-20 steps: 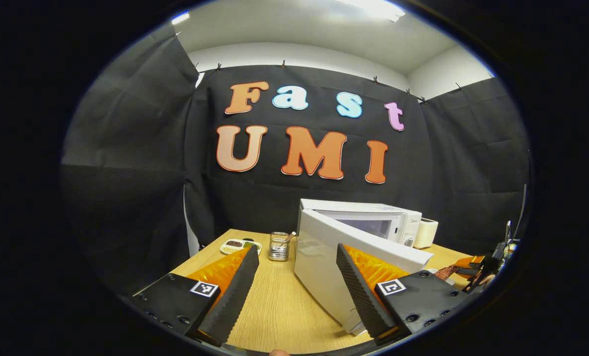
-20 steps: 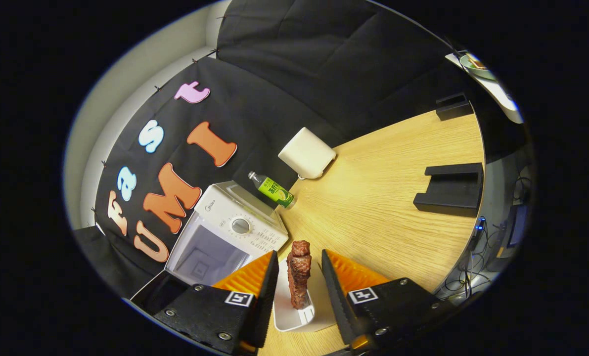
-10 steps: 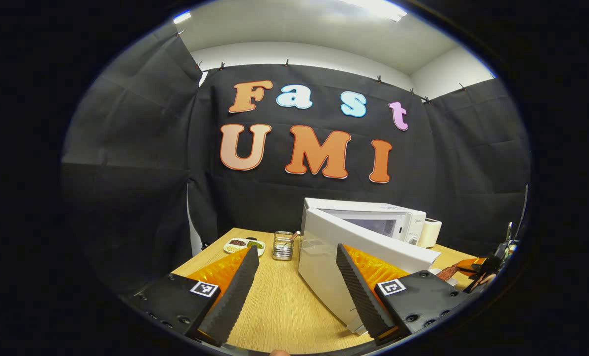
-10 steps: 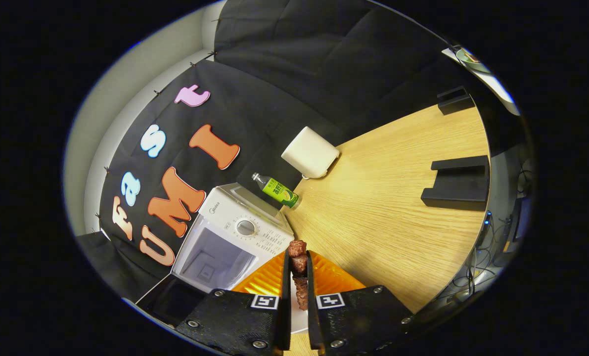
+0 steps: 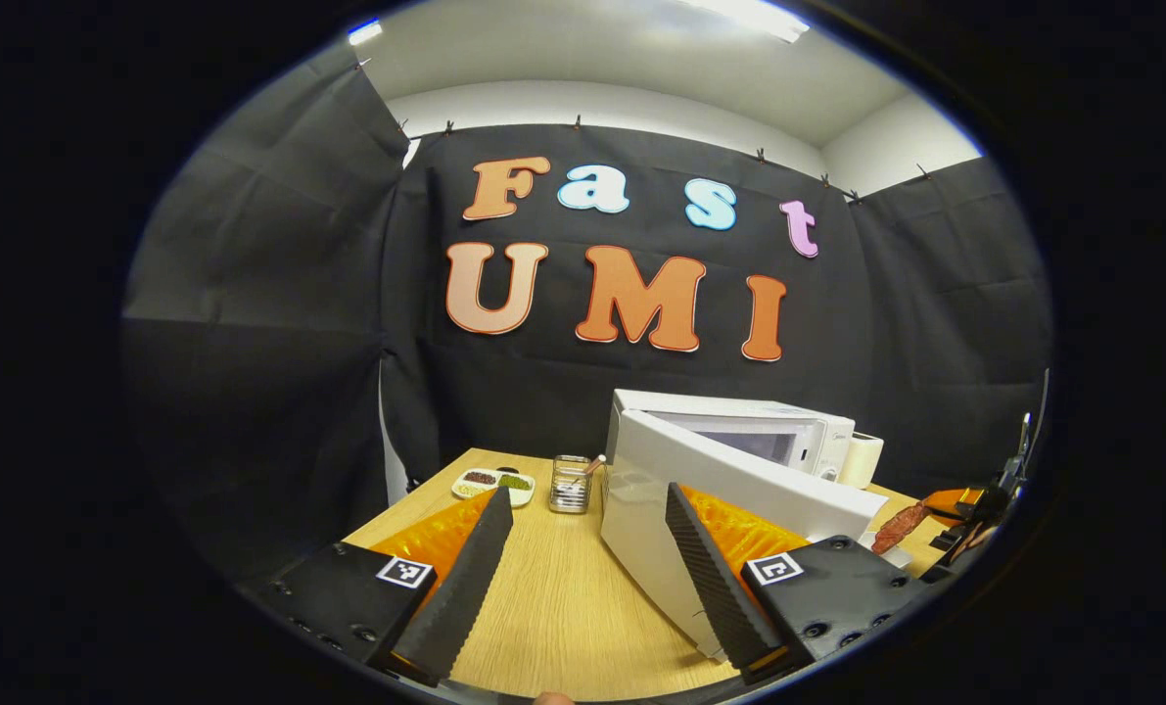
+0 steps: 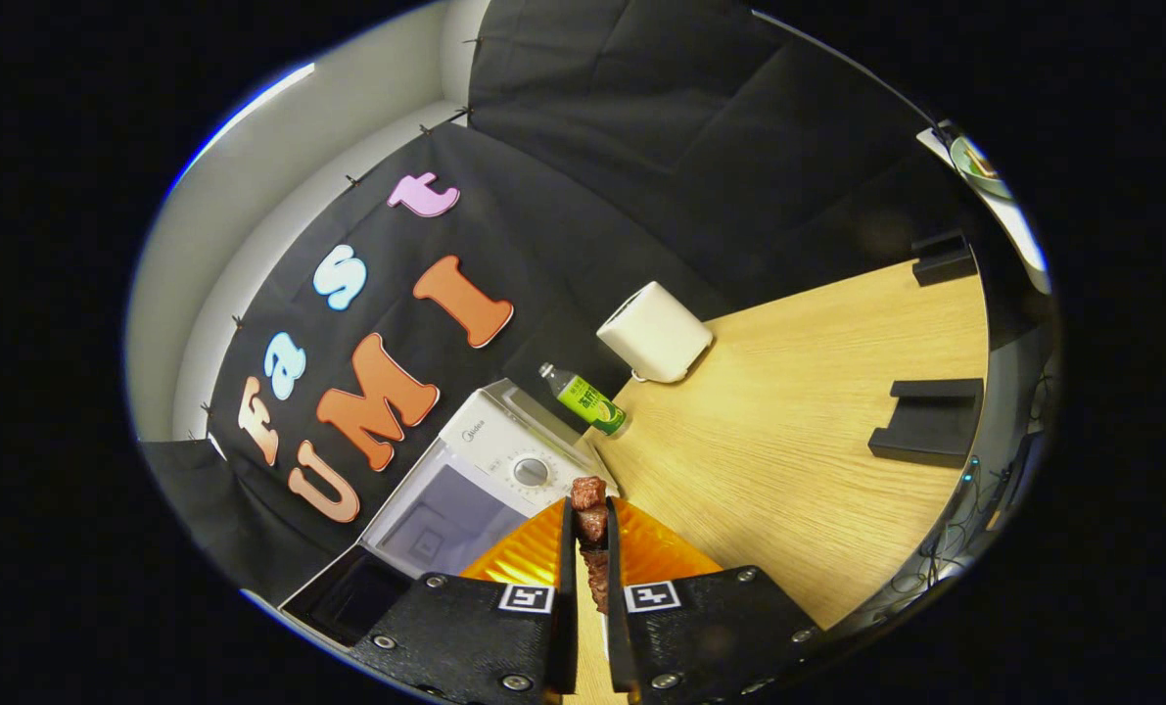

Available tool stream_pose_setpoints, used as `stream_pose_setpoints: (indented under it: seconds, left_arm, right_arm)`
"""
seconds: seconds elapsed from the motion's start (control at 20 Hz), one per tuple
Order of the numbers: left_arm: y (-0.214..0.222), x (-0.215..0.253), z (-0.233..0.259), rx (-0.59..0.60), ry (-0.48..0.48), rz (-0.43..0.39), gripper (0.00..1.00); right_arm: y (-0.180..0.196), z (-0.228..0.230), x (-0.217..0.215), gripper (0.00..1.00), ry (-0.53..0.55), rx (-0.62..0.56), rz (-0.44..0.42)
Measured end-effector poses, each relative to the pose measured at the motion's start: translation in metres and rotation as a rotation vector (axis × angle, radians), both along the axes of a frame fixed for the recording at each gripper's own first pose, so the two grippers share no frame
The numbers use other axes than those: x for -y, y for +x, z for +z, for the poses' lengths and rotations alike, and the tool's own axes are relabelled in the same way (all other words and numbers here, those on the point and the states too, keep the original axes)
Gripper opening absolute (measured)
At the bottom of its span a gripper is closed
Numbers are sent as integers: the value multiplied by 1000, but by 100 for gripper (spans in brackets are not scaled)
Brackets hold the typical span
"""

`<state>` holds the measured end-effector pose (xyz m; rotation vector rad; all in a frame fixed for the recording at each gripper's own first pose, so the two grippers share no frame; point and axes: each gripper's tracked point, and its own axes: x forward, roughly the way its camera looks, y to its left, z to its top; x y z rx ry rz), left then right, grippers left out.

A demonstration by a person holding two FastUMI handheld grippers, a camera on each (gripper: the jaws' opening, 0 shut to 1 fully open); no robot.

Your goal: Open the microwave oven with the left hand, put the food in, and close the microwave oven.

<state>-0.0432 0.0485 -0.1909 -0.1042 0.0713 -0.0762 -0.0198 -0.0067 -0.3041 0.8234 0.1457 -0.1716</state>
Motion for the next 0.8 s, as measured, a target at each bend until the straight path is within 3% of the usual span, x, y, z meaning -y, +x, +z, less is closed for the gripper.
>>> stream_pose_setpoints:
  seconds: [0.05,0.15,0.25,0.3,0.35,0.45,0.5,0.55,0.7,0.75,0.8]
  left_arm:
    - [-1,-2,1,3,2,2,96]
    - [-2,-6,3,9,5,13,100]
    - [-2,-9,5,12,9,22,96]
    - [-2,-11,6,13,10,26,100]
    - [-3,-13,6,16,11,29,96]
    - [-3,-18,7,19,12,39,100]
    - [-3,-22,7,19,9,49,96]
    - [-1,-24,7,18,2,56,100]
    - [0,-32,1,2,-4,70,100]
    - [1,-36,0,-1,-2,79,96]
    - [2,-40,1,0,0,85,100]
  right_arm:
    - [1,9,-3,12,-11,8,7]
    - [4,26,-10,12,-29,25,16]
    - [7,45,-24,12,-36,51,37]
    - [9,52,-33,12,-35,61,53]
    - [12,59,-44,12,-31,69,73]
    - [19,71,-67,12,-29,85,121]
    - [21,74,-80,12,-34,87,143]
    - [25,77,-92,12,-41,91,161]
    - [37,81,-127,12,-58,91,217]
    - [41,81,-137,12,-54,94,230]
    - [47,81,-146,12,-57,94,241]
